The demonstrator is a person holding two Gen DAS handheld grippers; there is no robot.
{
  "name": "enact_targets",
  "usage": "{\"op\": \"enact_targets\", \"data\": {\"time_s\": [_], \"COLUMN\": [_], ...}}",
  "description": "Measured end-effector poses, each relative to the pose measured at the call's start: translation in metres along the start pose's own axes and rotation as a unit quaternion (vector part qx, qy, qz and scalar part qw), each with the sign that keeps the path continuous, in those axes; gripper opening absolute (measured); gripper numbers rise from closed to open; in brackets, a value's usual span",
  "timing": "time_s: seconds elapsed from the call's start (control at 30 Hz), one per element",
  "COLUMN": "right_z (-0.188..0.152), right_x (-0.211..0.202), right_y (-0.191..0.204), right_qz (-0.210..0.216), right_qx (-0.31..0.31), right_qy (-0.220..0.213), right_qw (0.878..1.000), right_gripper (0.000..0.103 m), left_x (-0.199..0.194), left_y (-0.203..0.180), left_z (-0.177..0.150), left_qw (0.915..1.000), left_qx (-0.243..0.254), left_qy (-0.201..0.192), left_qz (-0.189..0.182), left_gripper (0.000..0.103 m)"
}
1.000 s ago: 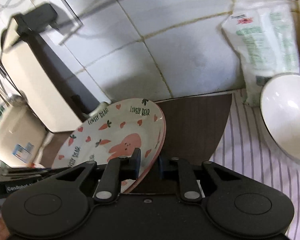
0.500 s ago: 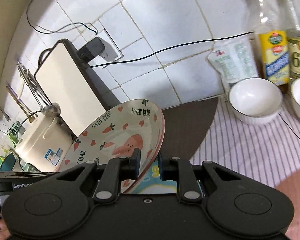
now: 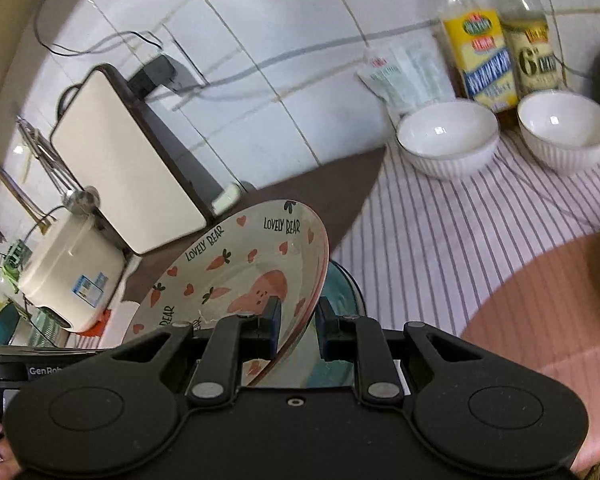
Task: Organize plates and bowls
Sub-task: 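Carry the bunny plate with the left gripper onto the egg plate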
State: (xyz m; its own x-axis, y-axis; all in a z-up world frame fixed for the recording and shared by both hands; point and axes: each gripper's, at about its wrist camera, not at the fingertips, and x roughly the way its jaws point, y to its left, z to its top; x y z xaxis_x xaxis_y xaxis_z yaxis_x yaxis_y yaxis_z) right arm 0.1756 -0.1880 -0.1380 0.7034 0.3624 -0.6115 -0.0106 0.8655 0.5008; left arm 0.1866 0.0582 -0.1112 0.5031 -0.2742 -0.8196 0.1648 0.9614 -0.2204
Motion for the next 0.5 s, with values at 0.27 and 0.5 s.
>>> {"op": "enact_targets", "data": {"time_s": [0.27,0.5], "right_z": [-0.010,-0.015], "right_x": [0.019,0.026], "right_y": [-0.008,-0.004], "right_qz": [-0.019,-0.034], "right_qx": [0.001,-0.012], "right_qy": [0.031,0.051], "right_qw": [0.999,0.998], "right_gripper": [0.023,0.023], "left_x": [0.031,0.041], "left_y": [0.006,0.009], "left_z": [-0.001,-0.002], "left_qw": [0.9995,0.9987], "left_qx": [-0.008,-0.011], "left_qy": [0.030,0.048], "left_qz": [0.004,0.016], "left_gripper": [0.025,0.025]}}
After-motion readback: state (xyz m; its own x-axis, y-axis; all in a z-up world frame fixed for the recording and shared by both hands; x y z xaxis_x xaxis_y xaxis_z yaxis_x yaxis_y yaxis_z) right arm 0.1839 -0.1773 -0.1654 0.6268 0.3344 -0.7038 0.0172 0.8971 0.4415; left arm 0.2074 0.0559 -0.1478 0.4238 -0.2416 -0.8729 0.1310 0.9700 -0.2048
